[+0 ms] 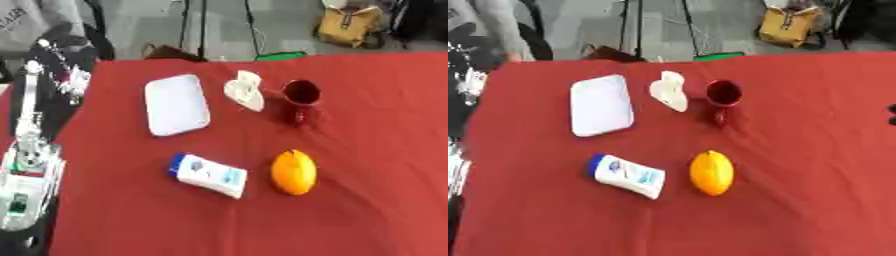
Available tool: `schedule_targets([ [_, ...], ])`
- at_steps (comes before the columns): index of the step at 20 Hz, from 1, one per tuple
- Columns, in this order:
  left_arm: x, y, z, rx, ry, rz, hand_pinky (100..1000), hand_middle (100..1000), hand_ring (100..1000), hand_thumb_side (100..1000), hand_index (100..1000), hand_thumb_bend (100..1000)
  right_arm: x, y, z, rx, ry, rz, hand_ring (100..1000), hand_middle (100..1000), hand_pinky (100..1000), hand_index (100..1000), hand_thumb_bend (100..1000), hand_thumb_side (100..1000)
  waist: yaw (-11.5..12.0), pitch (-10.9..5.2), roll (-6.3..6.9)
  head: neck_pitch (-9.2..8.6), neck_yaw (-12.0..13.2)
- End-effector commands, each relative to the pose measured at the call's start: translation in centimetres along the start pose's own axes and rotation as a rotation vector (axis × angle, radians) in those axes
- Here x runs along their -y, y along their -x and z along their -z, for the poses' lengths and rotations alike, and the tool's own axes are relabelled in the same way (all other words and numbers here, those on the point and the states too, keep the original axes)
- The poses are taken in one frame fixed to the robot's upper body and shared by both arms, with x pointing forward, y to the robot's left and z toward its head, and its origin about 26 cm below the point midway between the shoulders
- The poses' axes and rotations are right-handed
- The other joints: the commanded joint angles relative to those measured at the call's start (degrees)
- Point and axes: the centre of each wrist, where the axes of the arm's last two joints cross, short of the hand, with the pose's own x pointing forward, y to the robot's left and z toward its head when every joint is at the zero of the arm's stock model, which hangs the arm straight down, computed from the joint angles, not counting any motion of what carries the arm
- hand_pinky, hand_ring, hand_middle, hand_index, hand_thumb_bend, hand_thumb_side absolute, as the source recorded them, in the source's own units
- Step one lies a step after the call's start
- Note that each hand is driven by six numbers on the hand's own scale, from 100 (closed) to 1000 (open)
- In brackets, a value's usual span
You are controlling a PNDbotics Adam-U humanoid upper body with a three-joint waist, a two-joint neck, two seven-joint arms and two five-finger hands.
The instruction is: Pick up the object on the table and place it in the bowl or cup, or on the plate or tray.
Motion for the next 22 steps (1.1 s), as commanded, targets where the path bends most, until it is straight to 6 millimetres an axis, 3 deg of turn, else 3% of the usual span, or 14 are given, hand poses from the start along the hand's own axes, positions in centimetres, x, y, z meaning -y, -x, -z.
schedule_targets([
  [1, -0.4, -0.8, 0.4, 0.032, -0.001, 0.012, 691, 689, 623, 633, 883, 538, 0.3, -0.7, 0.4, 0.028, 0.003, -0.011, 565, 798, 512, 875, 499, 691, 0.06, -0.51, -0.12, -0.43, 0.04],
  [17, -0.4, -0.8, 0.4, 0.032, 0.003, 0.016, 692, 688, 624, 632, 882, 539, 0.3, -0.7, 0.4, 0.027, 0.006, -0.01, 566, 800, 512, 864, 500, 690, 0.05, -0.47, -0.09, -0.51, 0.11],
  [22, -1.4, -1.3, 0.7, 0.078, 0.127, 0.125, 701, 699, 632, 590, 882, 556, 0.3, -0.7, 0.4, 0.027, 0.003, -0.012, 566, 800, 512, 871, 503, 691, -0.21, -0.49, 0.05, -0.47, 0.21],
])
